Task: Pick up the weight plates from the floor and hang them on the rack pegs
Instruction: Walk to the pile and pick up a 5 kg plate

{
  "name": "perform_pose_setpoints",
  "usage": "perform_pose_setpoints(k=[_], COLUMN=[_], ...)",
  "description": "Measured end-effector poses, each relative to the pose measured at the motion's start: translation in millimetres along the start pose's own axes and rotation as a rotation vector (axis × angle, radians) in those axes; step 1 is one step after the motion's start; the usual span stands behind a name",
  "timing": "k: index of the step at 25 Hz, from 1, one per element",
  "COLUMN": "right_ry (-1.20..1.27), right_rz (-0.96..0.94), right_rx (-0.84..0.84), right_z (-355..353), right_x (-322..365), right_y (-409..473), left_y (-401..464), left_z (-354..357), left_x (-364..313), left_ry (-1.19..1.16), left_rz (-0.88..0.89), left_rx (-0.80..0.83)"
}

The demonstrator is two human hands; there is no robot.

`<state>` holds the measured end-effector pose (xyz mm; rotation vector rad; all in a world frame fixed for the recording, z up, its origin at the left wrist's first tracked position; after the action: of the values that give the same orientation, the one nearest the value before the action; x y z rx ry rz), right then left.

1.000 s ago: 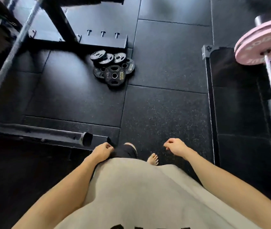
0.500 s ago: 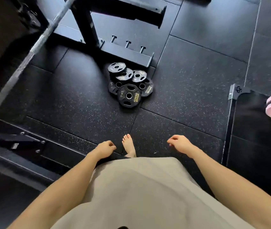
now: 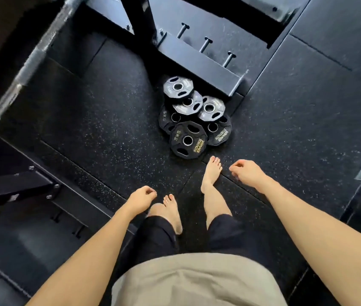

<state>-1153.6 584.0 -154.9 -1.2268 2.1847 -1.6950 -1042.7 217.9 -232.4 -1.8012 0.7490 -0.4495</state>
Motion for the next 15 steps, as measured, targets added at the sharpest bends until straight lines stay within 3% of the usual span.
perform_pose_setpoints(k=[3, 6, 8, 15], right_ry=[-0.054, -0.092, -0.099, -0.253], right_rz=[0.000, -0.012, -0.024, -0.073], right_rx=[0.024, 0.006, -0.010, -0.080], right_z=[-5, 3, 19, 89], right_x=[16, 28, 30, 11], right_y=[98, 191, 259, 449], left_y=[158, 143, 169, 380], left_z=[27, 40, 37, 119], left_x=[18, -59, -79, -100], left_ry=[-0.093, -0.246, -0.322, -0.703], left_rz=[-0.105, -0.196, -0.248, -0.375], left_rx=[-0.096, 0.107, 0.109, 0.072])
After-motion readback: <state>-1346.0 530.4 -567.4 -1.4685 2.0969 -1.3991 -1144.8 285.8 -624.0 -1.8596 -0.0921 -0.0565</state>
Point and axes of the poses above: each hand's wrist, its own y-axis towards the middle knuckle, its own z-axis out of the palm, x = y × z, the point moved 8 cm from there along y, towards the middle knuckle, and after that the axes turned 4 degrees about -z, right-handed, at the moved point
